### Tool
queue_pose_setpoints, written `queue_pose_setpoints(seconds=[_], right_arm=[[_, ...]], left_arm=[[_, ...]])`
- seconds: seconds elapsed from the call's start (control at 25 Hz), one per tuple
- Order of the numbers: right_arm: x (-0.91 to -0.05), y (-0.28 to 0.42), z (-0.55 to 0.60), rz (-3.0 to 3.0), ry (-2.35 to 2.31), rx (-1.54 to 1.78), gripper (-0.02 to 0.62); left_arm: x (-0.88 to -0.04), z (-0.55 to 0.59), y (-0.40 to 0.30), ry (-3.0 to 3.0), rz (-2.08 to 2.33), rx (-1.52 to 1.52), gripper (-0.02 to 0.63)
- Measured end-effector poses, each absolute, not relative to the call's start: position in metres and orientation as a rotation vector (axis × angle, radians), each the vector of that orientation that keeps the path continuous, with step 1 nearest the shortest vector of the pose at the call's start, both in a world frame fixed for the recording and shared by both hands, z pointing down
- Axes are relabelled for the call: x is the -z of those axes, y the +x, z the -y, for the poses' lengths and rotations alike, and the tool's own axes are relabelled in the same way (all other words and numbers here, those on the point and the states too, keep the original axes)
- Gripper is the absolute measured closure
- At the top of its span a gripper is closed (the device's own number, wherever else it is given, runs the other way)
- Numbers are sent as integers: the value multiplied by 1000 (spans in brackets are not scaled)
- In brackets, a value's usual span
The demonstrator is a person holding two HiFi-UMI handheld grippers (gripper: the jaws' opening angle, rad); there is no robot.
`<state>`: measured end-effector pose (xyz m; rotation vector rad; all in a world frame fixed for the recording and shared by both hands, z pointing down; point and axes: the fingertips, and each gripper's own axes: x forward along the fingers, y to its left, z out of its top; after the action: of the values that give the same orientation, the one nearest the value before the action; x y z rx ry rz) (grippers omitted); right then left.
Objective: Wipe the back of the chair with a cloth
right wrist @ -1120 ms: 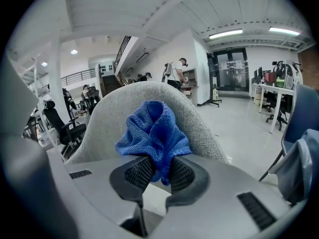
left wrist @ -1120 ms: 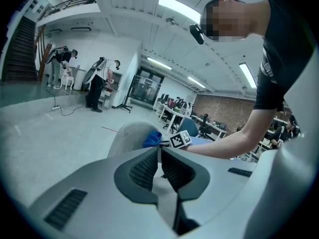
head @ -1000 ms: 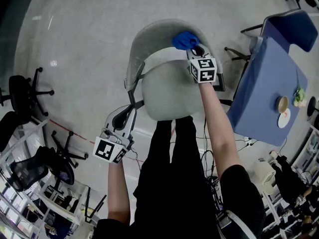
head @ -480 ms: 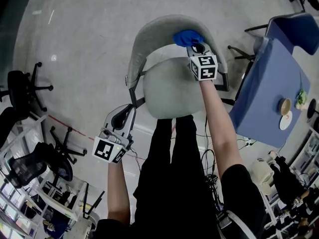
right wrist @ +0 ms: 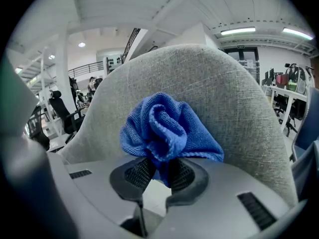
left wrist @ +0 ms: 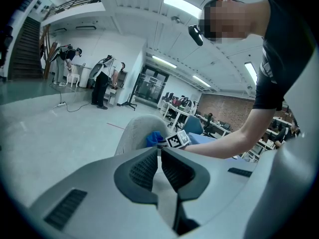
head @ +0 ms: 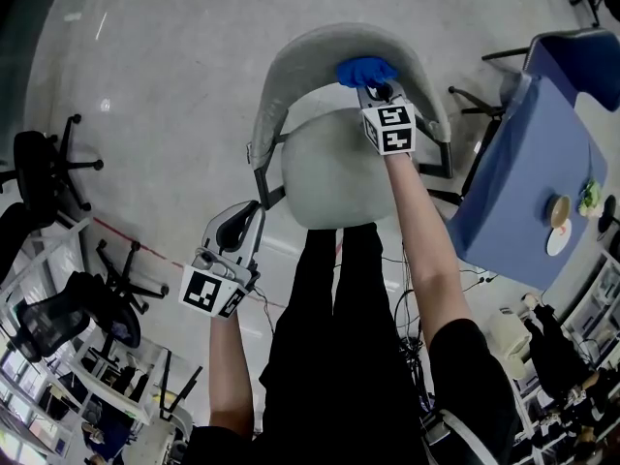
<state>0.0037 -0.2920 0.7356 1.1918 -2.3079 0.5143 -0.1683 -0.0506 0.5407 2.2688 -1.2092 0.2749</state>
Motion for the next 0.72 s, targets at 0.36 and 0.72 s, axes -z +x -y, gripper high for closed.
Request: queue_pose_setpoints(seconds=[0.36, 0.72], right_arm=[[-747, -32, 286, 2326, 1075, -463, 518], [-752, -67, 274, 2354, 964, -418, 518]], left_arm=[[-550, 53, -177, 2257, 1222, -276, 565], [-555, 53, -179, 2257, 1214, -278, 566]])
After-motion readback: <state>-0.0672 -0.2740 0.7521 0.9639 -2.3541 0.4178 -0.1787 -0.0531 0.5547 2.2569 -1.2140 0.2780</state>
